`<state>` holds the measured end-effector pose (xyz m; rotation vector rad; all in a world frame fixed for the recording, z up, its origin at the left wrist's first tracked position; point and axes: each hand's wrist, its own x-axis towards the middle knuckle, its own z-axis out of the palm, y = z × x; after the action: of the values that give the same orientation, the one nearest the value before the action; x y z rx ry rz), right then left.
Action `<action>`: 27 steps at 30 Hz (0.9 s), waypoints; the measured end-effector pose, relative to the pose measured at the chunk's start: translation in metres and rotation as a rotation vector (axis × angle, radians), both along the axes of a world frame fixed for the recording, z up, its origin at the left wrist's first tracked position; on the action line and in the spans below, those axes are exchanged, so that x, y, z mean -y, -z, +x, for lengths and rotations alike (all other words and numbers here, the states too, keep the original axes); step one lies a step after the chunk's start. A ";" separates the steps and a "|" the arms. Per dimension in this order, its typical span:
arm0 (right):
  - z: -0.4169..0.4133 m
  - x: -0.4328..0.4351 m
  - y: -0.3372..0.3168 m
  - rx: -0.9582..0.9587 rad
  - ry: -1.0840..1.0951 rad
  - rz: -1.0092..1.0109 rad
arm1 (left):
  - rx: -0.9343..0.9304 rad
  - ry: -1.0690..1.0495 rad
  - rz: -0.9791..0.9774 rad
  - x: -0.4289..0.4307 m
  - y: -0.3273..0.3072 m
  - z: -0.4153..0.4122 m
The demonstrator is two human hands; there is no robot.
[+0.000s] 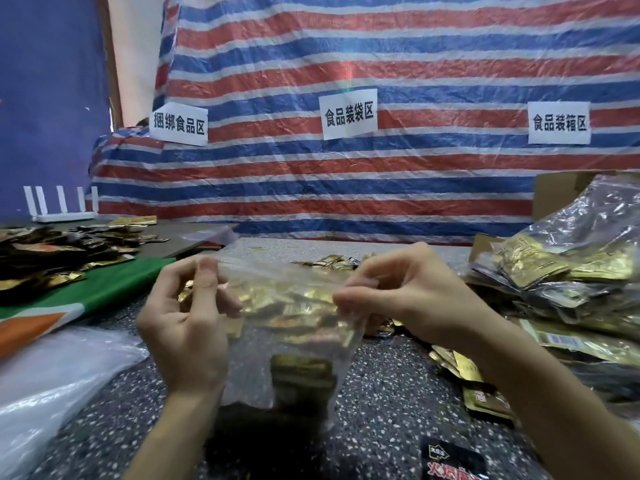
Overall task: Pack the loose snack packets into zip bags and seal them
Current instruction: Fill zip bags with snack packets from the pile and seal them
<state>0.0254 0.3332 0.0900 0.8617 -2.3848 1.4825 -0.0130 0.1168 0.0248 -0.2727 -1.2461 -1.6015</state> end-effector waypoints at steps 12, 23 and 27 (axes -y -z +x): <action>-0.009 -0.016 0.008 0.138 -0.072 -0.360 | 0.093 0.218 0.152 -0.005 -0.012 0.010; -0.011 -0.012 0.007 0.018 0.114 -0.283 | 0.094 -0.413 -0.992 -0.019 -0.050 0.045; -0.011 -0.011 0.009 -0.021 0.099 -0.261 | 0.295 -0.337 -1.285 -0.027 -0.076 0.050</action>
<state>0.0139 0.3439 0.0813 0.6839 -2.1226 1.6860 0.0366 0.1437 0.1006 -0.5782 -2.2818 -0.3716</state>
